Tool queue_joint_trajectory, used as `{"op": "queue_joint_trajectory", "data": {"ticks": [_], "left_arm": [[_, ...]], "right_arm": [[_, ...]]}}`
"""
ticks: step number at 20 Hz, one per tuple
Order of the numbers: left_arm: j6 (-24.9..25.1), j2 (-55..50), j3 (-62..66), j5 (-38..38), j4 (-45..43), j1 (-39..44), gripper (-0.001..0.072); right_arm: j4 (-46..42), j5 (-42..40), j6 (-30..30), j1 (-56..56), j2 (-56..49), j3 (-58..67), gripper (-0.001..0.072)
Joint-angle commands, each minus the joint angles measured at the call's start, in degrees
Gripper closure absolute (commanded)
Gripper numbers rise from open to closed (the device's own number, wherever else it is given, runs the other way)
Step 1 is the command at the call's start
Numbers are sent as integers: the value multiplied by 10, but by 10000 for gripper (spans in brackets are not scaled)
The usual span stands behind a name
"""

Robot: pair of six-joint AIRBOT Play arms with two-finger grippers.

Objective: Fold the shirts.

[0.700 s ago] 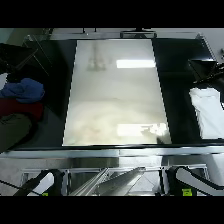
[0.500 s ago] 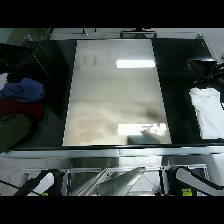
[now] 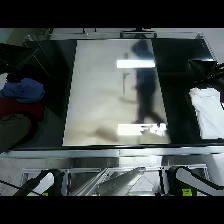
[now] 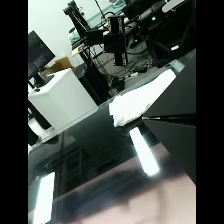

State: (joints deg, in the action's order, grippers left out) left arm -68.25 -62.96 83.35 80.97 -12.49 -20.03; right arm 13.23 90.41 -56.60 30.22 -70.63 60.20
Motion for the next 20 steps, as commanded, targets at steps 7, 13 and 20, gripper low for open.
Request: {"op": "queue_joint_trajectory", "data": {"ticks": [7, 13, 20], "left_arm": [[0, 0, 0, -134, -6, 6, 690], [0, -28, 1, -252, -408, 2, 695], [4, -238, 47, -511, -556, -17, 1]], "right_arm": [[24, -10, 0, 0, 0, 0, 691], [24, -65, 13, 0, -7, 0, 691], [36, -80, 13, -1, -18, 0, 690]]}}
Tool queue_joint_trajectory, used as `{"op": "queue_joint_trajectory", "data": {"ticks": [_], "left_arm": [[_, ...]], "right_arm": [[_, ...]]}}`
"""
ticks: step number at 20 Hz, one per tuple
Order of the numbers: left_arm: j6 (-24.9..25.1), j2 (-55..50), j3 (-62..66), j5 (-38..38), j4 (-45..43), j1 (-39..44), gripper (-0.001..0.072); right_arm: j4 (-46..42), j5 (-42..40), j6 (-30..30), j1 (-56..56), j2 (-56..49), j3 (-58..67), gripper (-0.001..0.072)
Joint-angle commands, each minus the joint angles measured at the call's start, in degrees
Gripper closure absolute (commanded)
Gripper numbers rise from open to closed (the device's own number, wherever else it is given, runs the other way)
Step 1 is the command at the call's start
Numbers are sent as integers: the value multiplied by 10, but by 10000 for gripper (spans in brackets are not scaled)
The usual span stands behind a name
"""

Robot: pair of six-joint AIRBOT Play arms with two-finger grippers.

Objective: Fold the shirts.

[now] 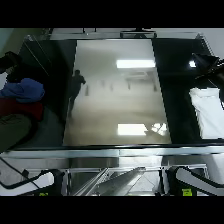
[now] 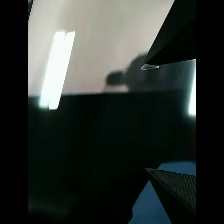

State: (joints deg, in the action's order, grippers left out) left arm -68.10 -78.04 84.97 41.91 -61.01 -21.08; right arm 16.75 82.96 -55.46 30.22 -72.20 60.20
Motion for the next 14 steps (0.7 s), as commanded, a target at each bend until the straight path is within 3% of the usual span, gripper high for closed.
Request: {"op": "queue_joint_trajectory", "data": {"ticks": [1, 4, 5, 6, 7, 11, 14], "left_arm": [[11, -136, 68, -127, -70, -12, 1], [21, -295, 219, -88, -70, -14, 1], [23, -351, 280, -71, -71, -14, 1], [27, -399, 334, -64, -71, -14, 1], [26, -439, 376, -71, -80, -14, 1], [28, -476, 312, -224, -100, -17, 2], [89, -494, 292, -234, -100, -17, 11]], "right_arm": [[-13, -4, 1, -1, -3, 0, 690], [-77, -5, -1, -4, -9, 0, 682], [-100, -5, -1, -6, -14, 0, 623], [-120, -5, -1, -8, -18, 0, 393], [-136, -5, -1, -11, -25, 0, 238], [-145, -7, -3, -26, -53, 0, 238], [-145, -6, -3, -33, -77, 0, 238]]}}
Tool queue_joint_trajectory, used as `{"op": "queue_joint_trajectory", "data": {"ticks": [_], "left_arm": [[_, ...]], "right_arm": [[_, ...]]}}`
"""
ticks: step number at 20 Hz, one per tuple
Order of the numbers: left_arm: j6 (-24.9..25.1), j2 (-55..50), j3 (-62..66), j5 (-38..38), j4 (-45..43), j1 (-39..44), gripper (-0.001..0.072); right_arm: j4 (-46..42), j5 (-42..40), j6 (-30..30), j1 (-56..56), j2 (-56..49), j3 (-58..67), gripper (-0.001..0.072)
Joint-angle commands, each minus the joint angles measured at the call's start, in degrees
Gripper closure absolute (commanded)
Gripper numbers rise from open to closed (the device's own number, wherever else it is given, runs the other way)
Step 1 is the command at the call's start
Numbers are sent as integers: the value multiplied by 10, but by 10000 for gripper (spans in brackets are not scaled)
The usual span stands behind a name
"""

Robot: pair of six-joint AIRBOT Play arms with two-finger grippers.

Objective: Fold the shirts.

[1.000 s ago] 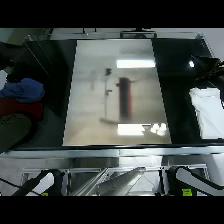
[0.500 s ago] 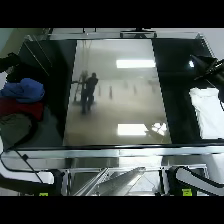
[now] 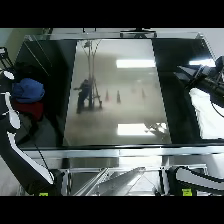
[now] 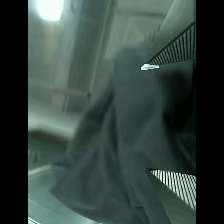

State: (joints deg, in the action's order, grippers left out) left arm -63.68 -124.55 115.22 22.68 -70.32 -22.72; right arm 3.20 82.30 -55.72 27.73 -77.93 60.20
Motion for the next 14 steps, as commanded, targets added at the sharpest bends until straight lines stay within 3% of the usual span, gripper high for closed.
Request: {"op": "queue_joint_trajectory", "data": {"ticks": [1, 2, 3, 4, 5, 6, 14], "left_arm": [[57, -38, -2, -30, -7, -1, 11], [58, -48, 11, -24, -7, -3, 12], [57, -56, 24, -24, -6, -3, 109], [57, -61, 35, -22, -6, -3, 374], [57, -61, 38, -25, -6, -3, 562], [57, -57, 37, -27, -5, -2, 663], [55, 72, 37, 19, 0, 28, 677]], "right_arm": [[-10, 0, 0, -11, -26, 0, 238], [-11, 0, 0, -15, -31, 0, 238], [-11, 1, 0, -19, -35, 0, 238], [-11, 3, 0, -24, -39, 0, 238], [-11, 2, 0, -28, -40, 0, 238], [-11, 3, 2, -33, -42, 0, 238], [-11, 7, 4, -46, -43, 0, 238]]}}
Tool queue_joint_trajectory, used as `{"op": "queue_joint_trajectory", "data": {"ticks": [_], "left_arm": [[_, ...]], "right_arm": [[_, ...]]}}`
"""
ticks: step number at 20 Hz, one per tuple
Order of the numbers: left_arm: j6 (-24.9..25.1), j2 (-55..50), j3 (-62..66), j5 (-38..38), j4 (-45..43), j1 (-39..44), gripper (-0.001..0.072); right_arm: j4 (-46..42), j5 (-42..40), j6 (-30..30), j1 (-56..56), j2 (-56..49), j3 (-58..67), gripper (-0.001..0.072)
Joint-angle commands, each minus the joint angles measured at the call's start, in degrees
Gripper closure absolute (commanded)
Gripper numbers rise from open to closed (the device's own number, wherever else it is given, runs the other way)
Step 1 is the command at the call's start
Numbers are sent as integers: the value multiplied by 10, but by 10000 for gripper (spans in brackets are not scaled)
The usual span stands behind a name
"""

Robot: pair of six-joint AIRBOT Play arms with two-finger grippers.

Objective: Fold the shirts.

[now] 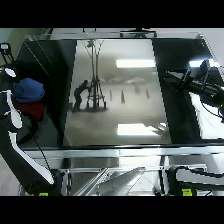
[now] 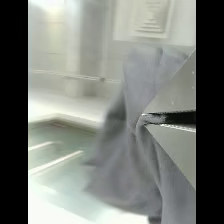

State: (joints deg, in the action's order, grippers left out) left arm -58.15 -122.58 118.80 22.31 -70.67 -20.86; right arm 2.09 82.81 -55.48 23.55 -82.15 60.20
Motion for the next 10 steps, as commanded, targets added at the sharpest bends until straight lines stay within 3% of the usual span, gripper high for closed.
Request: {"op": "queue_joint_trajectory", "data": {"ticks": [1, 4, 8, 10], "left_arm": [[0, 76, 1, 37, 4, 12, 677], [-32, 154, -7, 106, 23, 32, 677], [-20, 266, -37, 266, 257, 89, 677], [-19, 300, -37, 355, 323, 137, 677]], "right_arm": [[0, 2, 2, -5, -1, 0, 238], [0, 2, 2, -10, -1, 0, 238], [0, 2, 1, -17, -1, 0, 249], [0, 15, 1, -20, -1, 0, 250]]}}
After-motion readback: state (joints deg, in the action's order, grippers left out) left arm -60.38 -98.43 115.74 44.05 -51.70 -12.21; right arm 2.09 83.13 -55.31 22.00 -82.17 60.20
